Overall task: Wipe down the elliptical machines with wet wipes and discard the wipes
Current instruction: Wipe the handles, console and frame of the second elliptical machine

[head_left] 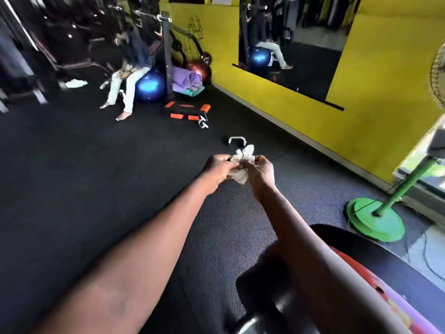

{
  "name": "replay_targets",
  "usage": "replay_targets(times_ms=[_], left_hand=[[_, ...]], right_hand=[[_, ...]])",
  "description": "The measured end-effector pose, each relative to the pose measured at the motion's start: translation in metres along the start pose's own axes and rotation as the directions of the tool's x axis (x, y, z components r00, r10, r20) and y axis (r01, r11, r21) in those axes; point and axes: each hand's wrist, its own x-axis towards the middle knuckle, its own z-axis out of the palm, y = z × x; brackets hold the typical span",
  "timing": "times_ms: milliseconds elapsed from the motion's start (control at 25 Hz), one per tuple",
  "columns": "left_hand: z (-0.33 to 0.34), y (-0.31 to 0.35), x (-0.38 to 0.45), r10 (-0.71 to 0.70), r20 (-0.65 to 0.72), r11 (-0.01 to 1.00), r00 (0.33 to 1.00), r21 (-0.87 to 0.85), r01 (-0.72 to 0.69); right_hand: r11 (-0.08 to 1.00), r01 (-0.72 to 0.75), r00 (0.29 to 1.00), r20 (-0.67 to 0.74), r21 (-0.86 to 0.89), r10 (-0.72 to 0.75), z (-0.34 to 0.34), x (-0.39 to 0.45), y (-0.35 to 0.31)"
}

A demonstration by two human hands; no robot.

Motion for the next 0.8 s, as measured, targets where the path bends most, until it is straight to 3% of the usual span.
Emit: replay_targets(times_ms=[200,400,600,720,800], left_hand=[[0.046,0.035,0.146,0.081,0.092,0.995,0.993,0.043,-0.085],[0.119,0.043,0.289,0.067,0.350,0.998,0.934,-0.028,-0.061],[0.162,0.078,0.390,-0.035,0.688,0.999,0.725,-0.001,0.049],[0.220,0.099,0.422,-0.048,0.799,0.997,0.600,0.004,0.074],[0.265,0.111,0.417,-0.051,0.863,0.998,0.502,0.034,0.044]], right_hand=[[0.998,0.013,0.989,-0.148,0.065,-0.003,-0.005,0.120,-0.020],[0.996,0.080,0.927,-0.368,0.025,-0.065,-0.035,0.245,-0.023],[0.992,0.072,0.822,-0.570,0.108,0.002,-0.053,0.337,-0.038],[0.986,0.117,0.751,-0.660,0.115,-0.012,-0.089,0.364,-0.049],[0.987,0.142,0.665,-0.745,0.070,-0.042,-0.126,0.370,-0.054]])
